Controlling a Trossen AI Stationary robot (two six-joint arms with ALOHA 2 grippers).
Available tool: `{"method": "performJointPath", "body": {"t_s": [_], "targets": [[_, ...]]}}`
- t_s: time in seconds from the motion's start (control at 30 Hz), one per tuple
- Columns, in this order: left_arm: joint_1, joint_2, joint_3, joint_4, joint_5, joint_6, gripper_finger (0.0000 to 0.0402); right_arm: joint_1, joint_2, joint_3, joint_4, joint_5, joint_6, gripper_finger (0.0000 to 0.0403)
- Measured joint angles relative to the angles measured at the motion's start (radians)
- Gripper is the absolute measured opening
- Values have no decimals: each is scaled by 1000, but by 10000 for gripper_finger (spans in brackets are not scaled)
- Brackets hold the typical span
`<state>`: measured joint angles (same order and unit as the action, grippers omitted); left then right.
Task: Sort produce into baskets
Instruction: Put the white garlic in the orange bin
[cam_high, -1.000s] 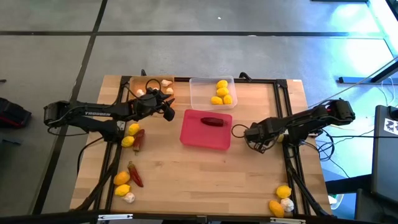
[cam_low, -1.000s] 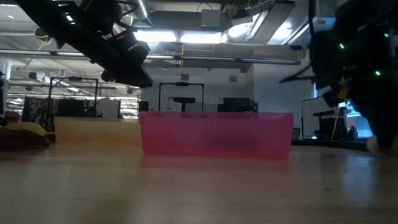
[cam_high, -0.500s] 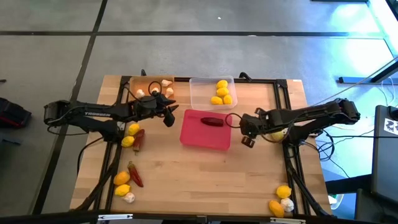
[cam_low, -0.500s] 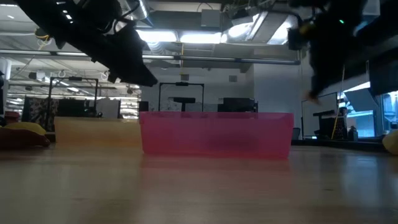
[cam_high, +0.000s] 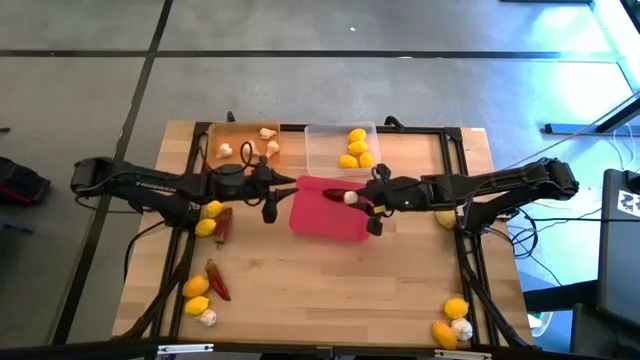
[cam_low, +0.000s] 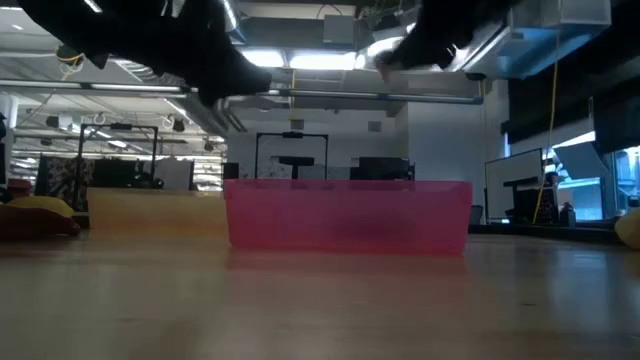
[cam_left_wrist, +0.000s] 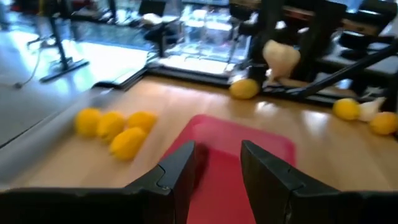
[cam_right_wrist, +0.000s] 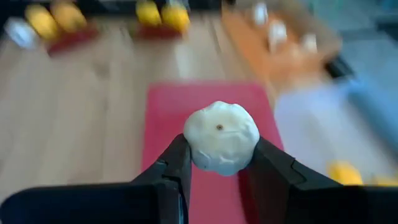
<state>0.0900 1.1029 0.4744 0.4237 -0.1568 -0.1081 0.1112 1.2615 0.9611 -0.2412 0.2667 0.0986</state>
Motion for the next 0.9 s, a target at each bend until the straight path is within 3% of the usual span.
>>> {"method": "performJointPath", "body": {"t_s": [0.53, 0.73, 0.9], "targets": [[-102, 170, 0, 317, 1, 20, 125, 0, 77, 0, 339, -127, -96, 113], [-112, 256, 1, 440, 22, 52, 125, 0, 142, 0, 412, -129, -104, 113], [-126, 322, 35, 446, 60, 74, 125, 0, 182, 0, 449, -129, -104, 113]]}}
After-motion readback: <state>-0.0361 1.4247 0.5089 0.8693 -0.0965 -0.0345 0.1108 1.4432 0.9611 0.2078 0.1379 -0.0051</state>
